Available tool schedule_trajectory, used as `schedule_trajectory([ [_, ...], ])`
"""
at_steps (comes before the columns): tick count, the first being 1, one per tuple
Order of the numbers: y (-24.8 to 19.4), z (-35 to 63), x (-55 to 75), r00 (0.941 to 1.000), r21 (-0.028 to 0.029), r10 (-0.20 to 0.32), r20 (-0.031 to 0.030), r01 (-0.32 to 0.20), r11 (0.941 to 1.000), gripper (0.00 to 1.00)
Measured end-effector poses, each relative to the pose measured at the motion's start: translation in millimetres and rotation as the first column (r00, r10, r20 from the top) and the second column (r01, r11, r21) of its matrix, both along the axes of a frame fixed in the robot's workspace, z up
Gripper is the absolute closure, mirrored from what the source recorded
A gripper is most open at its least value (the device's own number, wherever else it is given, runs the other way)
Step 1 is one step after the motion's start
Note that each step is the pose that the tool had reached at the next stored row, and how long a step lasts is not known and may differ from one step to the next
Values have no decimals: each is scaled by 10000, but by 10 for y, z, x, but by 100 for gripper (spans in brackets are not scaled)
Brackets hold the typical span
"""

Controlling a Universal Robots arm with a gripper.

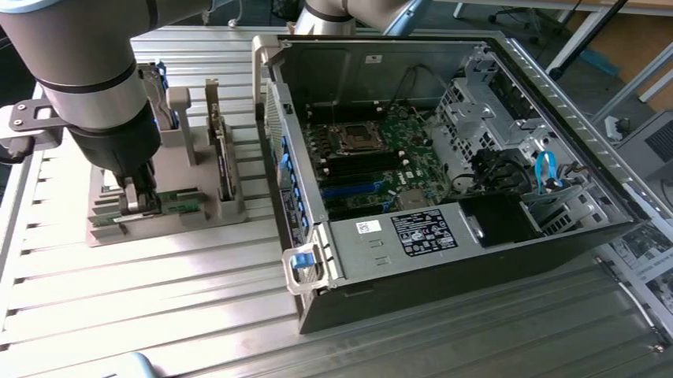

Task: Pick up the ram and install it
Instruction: 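Pick up the ram and move it above insertion slot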

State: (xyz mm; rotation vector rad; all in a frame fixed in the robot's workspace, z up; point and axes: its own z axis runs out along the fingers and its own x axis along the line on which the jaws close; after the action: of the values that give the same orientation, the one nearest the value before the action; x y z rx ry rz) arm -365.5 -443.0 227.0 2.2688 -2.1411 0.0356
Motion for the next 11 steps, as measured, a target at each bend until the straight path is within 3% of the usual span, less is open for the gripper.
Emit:
schedule_trajectory([
  [11, 0, 54, 0, 10000, 1, 0, 0, 0, 10000, 87],
])
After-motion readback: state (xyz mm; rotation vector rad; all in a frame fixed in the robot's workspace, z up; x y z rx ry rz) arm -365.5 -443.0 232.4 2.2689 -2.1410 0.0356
